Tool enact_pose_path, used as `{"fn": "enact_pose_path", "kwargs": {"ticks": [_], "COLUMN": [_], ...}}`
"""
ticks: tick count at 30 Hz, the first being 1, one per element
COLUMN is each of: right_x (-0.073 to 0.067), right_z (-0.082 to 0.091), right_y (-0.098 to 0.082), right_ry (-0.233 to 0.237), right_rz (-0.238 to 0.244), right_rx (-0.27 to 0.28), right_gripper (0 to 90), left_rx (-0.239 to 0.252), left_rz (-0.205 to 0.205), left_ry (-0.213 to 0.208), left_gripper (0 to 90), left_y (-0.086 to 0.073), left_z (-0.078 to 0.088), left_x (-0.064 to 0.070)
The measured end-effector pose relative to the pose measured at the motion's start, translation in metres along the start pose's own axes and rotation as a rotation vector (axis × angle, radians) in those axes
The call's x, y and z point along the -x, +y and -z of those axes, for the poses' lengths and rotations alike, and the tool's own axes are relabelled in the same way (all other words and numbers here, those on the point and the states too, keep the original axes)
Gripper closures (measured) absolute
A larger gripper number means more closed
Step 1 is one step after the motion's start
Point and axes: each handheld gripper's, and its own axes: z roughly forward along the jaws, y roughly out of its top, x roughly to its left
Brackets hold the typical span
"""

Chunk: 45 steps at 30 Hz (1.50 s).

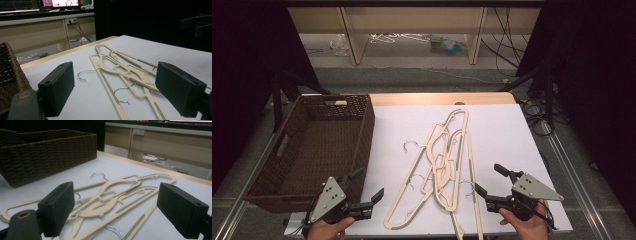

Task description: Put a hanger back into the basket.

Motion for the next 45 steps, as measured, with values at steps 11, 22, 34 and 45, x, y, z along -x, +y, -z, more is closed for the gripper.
{"fn": "enact_pose_path", "kwargs": {"ticks": [11, 22, 34, 45], "right_x": [0.001, -0.002, -0.007, -0.020], "right_z": [-0.006, -0.024, -0.072, -0.109], "right_y": [-0.005, -0.010, -0.016, -0.023], "right_ry": [-0.005, -0.019, 0.008, 0.022], "right_rz": [0.008, -0.008, -0.046, -0.047], "right_rx": [-0.072, -0.246, -0.518, -0.691], "right_gripper": [15.8, 21.1, 33.4, 37.1], "left_rx": [-0.001, -0.014, -0.019, -0.027], "left_rz": [-0.013, -0.021, -0.022, -0.039], "left_ry": [-0.003, -0.001, -0.019, -0.028], "left_gripper": [15.6, 15.6, 15.6, 15.7], "left_y": [0.000, -0.001, -0.002, -0.002], "left_z": [-0.001, -0.002, -0.006, -0.006], "left_x": [0.000, 0.001, 0.006, 0.007]}}
